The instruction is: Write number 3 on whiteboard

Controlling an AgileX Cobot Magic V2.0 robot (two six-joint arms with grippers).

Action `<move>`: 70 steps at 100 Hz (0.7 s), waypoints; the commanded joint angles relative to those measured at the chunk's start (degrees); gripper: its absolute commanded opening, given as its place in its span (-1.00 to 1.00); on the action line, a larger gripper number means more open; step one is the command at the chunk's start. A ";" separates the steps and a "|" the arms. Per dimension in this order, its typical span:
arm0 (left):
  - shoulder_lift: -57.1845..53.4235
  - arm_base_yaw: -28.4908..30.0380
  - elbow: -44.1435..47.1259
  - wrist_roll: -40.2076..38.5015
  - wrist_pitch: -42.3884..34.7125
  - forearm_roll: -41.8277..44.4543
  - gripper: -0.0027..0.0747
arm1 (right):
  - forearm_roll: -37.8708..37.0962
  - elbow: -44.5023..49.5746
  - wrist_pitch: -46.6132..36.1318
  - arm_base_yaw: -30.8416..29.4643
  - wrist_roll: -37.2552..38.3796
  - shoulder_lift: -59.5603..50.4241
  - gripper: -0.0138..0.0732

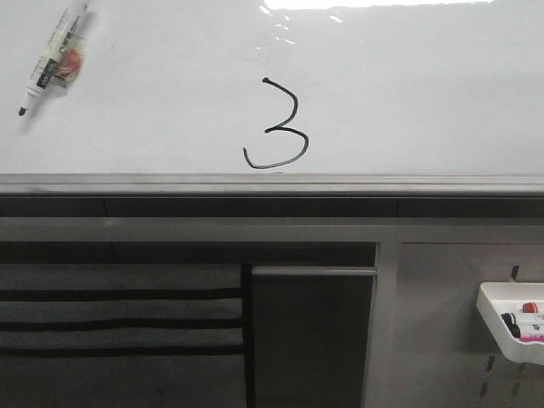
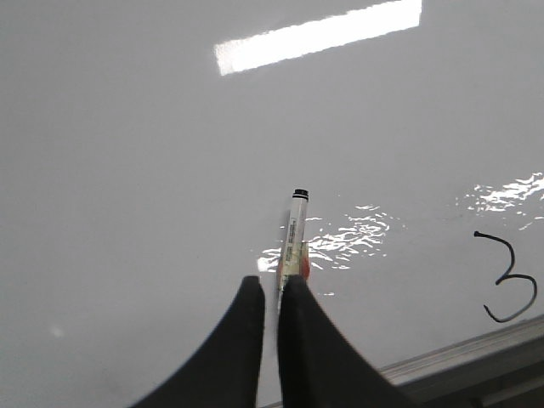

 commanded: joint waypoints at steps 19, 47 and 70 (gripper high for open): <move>0.41 -0.52 1.17 -0.57 -5.76 -0.48 -0.98 | -0.30 -1.34 -4.18 -0.33 -0.15 0.34 -0.85; 0.41 -0.52 3.33 -0.57 -5.76 -0.48 -0.98 | -0.30 -1.34 -4.18 -0.33 -0.15 0.34 -0.85; 0.41 -0.52 4.83 -0.57 -5.76 -0.48 -0.98 | -0.30 -1.09 -4.91 -0.33 -0.15 -0.09 -0.85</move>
